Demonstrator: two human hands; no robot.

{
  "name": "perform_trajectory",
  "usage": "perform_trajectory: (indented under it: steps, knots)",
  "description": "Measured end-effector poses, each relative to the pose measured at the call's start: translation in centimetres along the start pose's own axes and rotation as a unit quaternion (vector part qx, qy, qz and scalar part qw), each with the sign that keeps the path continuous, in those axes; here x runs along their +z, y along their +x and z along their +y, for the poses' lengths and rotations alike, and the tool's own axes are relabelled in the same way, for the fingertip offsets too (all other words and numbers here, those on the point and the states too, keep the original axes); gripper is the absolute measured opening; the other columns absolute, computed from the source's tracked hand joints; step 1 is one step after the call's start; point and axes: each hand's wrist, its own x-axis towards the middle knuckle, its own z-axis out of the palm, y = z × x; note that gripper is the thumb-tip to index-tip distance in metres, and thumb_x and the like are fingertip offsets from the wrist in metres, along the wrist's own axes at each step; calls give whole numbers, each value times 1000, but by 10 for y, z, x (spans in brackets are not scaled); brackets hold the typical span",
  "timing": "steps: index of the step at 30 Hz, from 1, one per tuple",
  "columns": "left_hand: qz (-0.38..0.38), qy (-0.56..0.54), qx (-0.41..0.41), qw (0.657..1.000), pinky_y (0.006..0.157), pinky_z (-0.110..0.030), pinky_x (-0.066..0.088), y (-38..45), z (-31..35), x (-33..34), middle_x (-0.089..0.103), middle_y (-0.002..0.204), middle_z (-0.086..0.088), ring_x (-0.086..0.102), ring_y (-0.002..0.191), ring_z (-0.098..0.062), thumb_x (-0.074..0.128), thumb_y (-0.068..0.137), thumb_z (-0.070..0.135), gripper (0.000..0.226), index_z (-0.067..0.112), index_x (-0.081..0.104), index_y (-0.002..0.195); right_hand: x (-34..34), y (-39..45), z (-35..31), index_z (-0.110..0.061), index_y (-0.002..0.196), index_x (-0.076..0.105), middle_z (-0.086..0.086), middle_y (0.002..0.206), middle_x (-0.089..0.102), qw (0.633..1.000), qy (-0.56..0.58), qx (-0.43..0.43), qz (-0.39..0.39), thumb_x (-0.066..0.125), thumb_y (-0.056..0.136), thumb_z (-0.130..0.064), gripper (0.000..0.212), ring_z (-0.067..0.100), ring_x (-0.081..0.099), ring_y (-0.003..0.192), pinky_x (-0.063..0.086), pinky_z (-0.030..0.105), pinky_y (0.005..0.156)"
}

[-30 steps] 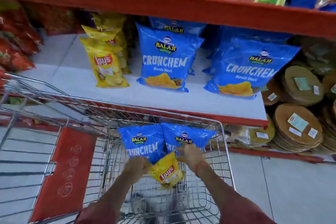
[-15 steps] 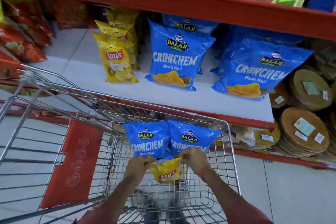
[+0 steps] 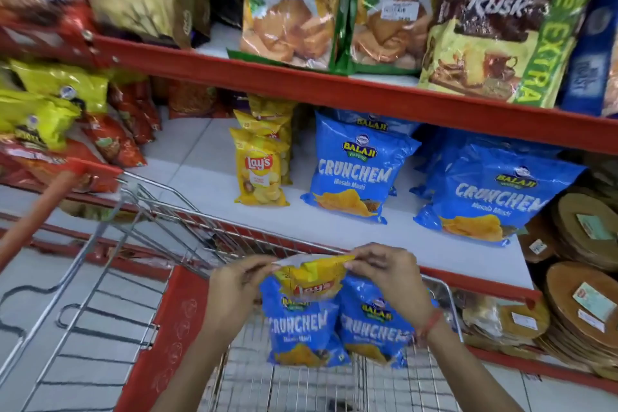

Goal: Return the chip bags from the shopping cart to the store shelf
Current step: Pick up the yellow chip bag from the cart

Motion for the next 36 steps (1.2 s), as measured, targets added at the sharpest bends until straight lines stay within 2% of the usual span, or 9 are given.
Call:
perform_trajectory:
  steps: [4,8,11,14,19,23,28,32,36]
  knots:
    - [59,-71,18,996,69,-5,49,39,21,-23,69,75,35,66,75,8,69,77,12,15,26,73,79,3,35,-53,-25,69,71,-18,66,74,998,25,-55,37,78,70,-6,21,0,70,72,51,7,67]
    - [102,-85,52,990,70,-10,51,82,35,-43,74,73,20,65,77,8,69,76,14,9,17,75,82,6,64,-91,-18,71,69,-13,61,74,992,79,-88,45,75,72,-1,18,3,70,66,53,9,60]
    - [118,-85,63,987,66,-12,50,108,38,-54,72,69,27,65,73,5,69,77,17,9,21,75,81,12,82,-110,-20,72,69,-16,59,73,988,73,-117,64,76,72,-3,18,2,69,64,52,8,61]
    - [138,-72,67,985,66,-17,51,129,30,-54,74,70,8,67,75,-7,68,78,17,8,20,74,83,23,102,-113,-24,72,68,-17,59,72,986,55,-137,83,75,74,-5,20,-1,68,64,52,7,62]
    - [148,-34,58,987,63,-14,48,152,5,-46,75,79,-2,64,72,2,68,79,18,8,18,74,84,48,137,-88,-11,84,72,5,77,73,989,37,-88,113,75,75,-8,10,14,71,76,58,28,78]
    - [128,0,40,991,58,-4,44,158,-13,-37,76,73,-9,62,61,5,70,77,19,10,16,74,85,63,154,-62,-10,88,71,5,79,72,990,31,-56,122,74,77,-8,12,18,70,80,58,27,78]
    - [106,-14,2,994,75,-30,58,157,-29,-32,76,83,-9,69,74,-16,70,77,22,18,13,72,92,67,153,-44,-7,100,69,6,91,72,991,31,-36,122,72,79,-9,21,5,69,79,58,17,78]
    - [171,-81,-27,981,70,-4,48,129,-36,-26,71,88,2,66,77,-7,68,79,21,19,13,69,97,67,124,-26,-17,97,69,-2,91,72,985,10,-45,167,72,80,-19,17,1,68,82,56,18,76]
    - [212,-136,-69,965,73,-3,48,76,-63,-3,69,85,4,64,78,2,66,82,16,12,15,67,94,72,71,7,-19,86,70,-2,82,71,977,-15,-41,208,67,85,-21,4,8,66,75,54,17,66]
